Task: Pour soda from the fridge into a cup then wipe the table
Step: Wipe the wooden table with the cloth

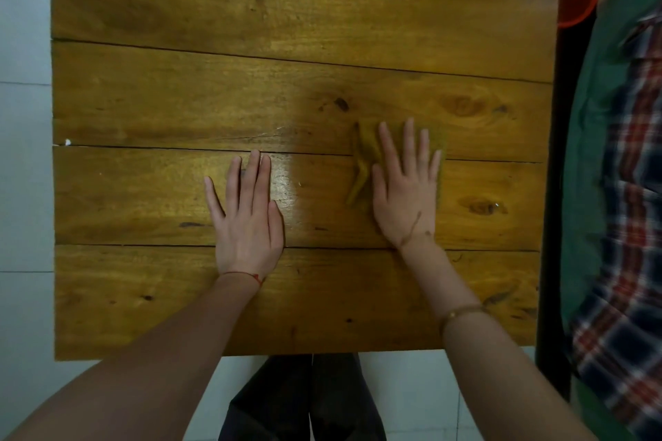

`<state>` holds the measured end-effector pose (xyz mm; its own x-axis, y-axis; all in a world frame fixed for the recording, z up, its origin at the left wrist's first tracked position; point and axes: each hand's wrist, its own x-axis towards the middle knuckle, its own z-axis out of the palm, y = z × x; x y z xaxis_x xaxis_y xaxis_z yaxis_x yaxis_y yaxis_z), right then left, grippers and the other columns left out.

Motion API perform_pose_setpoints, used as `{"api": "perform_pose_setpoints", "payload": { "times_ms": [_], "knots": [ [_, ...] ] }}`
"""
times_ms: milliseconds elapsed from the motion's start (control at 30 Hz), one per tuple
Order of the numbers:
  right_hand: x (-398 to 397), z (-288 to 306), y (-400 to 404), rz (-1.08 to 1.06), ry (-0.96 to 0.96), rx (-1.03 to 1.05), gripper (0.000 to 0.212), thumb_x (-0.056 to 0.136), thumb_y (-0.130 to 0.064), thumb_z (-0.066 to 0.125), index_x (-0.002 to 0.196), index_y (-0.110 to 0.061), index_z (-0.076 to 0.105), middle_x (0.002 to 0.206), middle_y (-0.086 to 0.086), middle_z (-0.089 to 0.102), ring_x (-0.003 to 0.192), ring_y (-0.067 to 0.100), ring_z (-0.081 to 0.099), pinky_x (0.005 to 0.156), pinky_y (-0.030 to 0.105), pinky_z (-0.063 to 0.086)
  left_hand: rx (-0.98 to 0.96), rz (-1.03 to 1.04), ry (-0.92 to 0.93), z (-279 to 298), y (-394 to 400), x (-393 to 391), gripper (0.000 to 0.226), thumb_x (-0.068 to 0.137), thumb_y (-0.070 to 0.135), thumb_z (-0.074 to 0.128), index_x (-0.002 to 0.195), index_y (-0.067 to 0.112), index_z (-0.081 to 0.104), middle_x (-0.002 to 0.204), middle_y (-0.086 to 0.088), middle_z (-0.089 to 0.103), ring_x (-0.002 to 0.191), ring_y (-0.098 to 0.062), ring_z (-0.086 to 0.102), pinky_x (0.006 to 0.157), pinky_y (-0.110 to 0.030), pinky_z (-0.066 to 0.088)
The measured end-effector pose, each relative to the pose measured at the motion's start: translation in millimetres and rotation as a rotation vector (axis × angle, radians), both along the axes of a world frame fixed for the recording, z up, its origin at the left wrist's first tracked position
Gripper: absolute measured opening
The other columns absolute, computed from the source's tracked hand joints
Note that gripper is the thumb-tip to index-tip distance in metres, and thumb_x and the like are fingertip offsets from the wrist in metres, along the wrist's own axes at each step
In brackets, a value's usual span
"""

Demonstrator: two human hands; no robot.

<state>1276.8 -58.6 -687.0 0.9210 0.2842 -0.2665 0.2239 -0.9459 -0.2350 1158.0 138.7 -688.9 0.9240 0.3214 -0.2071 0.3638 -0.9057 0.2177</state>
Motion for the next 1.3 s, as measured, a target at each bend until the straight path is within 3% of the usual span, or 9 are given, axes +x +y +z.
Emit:
{"api": "perform_pose_setpoints", "payload": {
  "times_ms": [133, 367, 533, 700, 867, 1000, 1200, 1300],
  "knots": [
    [31.6, -7.2, 38.9, -0.257, -0.032, -0.009, 0.058, 0.103, -0.041, 0.023, 0.156, -0.031, 0.004, 0.165, 0.007, -0.005, 0.151, 0.033, -0.007, 0.120, 0.056, -0.002, 0.016, -0.007, 0.005, -0.9, 0.0, -1.0, 0.061, 0.100, 0.027, 0.026, 0.158, 0.017, 0.007, 0.166, 0.003, 0.004, 0.153, -0.019, -0.003, 0.120, -0.061, 0.004],
    [-36.4, 0.0, 61.1, 0.145, 0.009, 0.061, 0.055, 0.104, -0.039, 0.023, 0.156, -0.034, 0.003, 0.165, 0.000, -0.007, 0.151, 0.026, -0.010, 0.122, 0.051, 0.002, -0.040, -0.007, -0.029, 0.1, 1.4, -3.1, 0.058, 0.102, 0.028, 0.022, 0.158, 0.019, 0.009, 0.166, 0.004, 0.006, 0.153, -0.016, -0.003, 0.121, -0.058, 0.000],
    [-17.2, 1.3, 3.1, 0.015, 0.008, 0.022, 0.056, 0.104, -0.042, 0.023, 0.156, -0.035, 0.003, 0.165, 0.000, -0.007, 0.151, 0.028, -0.010, 0.122, 0.051, 0.001, -0.066, -0.021, -0.056, 2.0, 12.0, -4.4, 0.056, 0.103, 0.027, 0.023, 0.157, 0.017, 0.013, 0.165, 0.002, 0.010, 0.152, -0.014, 0.005, 0.122, -0.053, 0.003],
    [28.5, -1.6, 37.2, -0.082, -0.008, 0.009, 0.056, 0.104, -0.042, 0.021, 0.156, -0.032, 0.002, 0.164, 0.004, -0.009, 0.150, 0.032, -0.011, 0.121, 0.054, -0.004, 0.007, -0.032, -0.062, 1.0, 44.4, 22.6, 0.058, 0.102, 0.028, 0.022, 0.157, 0.015, 0.012, 0.165, 0.000, 0.008, 0.153, -0.018, 0.003, 0.122, -0.056, 0.004],
    [17.3, -1.3, 93.0, 0.166, -0.013, 0.032, 0.056, 0.104, -0.040, 0.021, 0.156, -0.034, 0.001, 0.165, 0.001, -0.009, 0.151, 0.029, -0.013, 0.121, 0.052, -0.006, 0.019, -0.064, -0.057, -1.8, 63.8, 56.3, 0.059, 0.101, 0.029, 0.022, 0.157, 0.017, 0.010, 0.166, 0.002, 0.006, 0.153, -0.018, -0.002, 0.120, -0.058, 0.001],
    [27.8, 0.1, 80.6, 0.330, -0.005, 0.065, 0.055, 0.104, -0.040, 0.022, 0.155, -0.036, 0.004, 0.165, -0.002, -0.006, 0.152, 0.024, -0.009, 0.123, 0.048, -0.002, -0.007, -0.063, -0.055, 0.6, 64.2, 57.5, 0.059, 0.101, 0.029, 0.023, 0.157, 0.017, 0.012, 0.166, 0.002, 0.007, 0.153, -0.017, -0.002, 0.121, -0.057, 0.001],
    [88.2, -6.9, 103.2, -0.066, -0.043, 0.045, 0.055, 0.104, -0.041, 0.020, 0.156, -0.033, 0.003, 0.165, 0.001, -0.007, 0.151, 0.029, -0.010, 0.121, 0.052, -0.003, 0.000, -0.072, -0.011, 2.3, 66.2, 60.1, 0.060, 0.100, 0.028, 0.025, 0.157, 0.017, 0.012, 0.166, 0.002, 0.006, 0.153, -0.018, -0.002, 0.120, -0.058, 0.002],
    [70.9, -5.6, 131.6, 0.060, -0.034, 0.043, 0.056, 0.104, -0.038, 0.022, 0.156, -0.033, 0.002, 0.165, 0.003, -0.007, 0.151, 0.030, -0.010, 0.121, 0.053, -0.003, 0.010, -0.073, 0.005, 1.4, 66.6, 60.8, 0.060, 0.100, 0.028, 0.025, 0.157, 0.017, 0.012, 0.166, 0.001, 0.006, 0.153, -0.019, -0.002, 0.120, -0.059, 0.003]
  ]
}}
